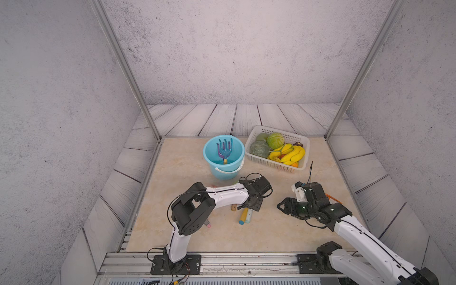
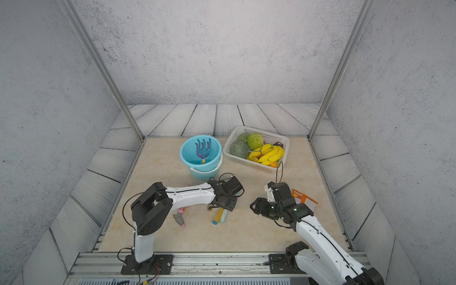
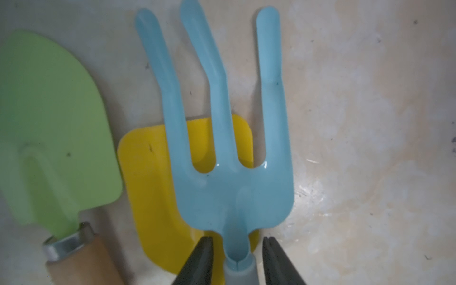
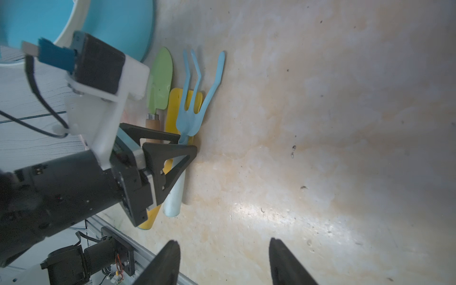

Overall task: Organize the gardening tools
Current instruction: Pick up the gardening tool from the center of the board.

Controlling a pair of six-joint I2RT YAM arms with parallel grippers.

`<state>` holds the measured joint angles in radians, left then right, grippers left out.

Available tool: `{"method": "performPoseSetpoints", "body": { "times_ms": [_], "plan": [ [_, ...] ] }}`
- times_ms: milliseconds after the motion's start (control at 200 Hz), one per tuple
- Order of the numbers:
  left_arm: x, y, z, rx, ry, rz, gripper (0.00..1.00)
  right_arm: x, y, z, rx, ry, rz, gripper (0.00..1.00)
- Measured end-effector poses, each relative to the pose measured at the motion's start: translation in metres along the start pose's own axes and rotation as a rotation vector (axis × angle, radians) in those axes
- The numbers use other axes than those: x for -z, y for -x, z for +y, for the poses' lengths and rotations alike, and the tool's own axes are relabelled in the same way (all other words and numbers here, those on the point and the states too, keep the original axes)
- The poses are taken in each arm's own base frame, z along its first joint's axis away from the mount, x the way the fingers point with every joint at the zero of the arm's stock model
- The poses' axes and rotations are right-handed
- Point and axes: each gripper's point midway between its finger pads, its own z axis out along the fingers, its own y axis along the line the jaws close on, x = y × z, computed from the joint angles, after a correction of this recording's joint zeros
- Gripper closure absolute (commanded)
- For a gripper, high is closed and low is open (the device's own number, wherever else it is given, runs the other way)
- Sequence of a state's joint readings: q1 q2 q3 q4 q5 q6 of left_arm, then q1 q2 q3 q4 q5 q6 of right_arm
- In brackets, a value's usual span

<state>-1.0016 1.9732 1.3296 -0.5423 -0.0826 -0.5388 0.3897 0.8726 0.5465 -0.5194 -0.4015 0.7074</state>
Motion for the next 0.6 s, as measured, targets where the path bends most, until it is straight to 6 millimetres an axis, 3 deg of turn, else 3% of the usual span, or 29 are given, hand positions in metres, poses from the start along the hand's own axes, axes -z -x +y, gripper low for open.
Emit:
{"method": "performPoseSetpoints", "body": {
  "times_ms": [280, 600],
  "plan": [
    [0.0001, 0.0002, -0.0002, 0.003, 0.002, 0.005, 0.81, 0.0017, 0.0002, 0.0011, 0.003, 0.006, -0.008, 0.37],
    [0.0034, 0.0007, 0.0000, 0.000, 0.004, 0.008, 0.88, 0.0005, -0.0016, -0.0008, -0.012, 0.003, -0.003, 0.38]
  ]
}}
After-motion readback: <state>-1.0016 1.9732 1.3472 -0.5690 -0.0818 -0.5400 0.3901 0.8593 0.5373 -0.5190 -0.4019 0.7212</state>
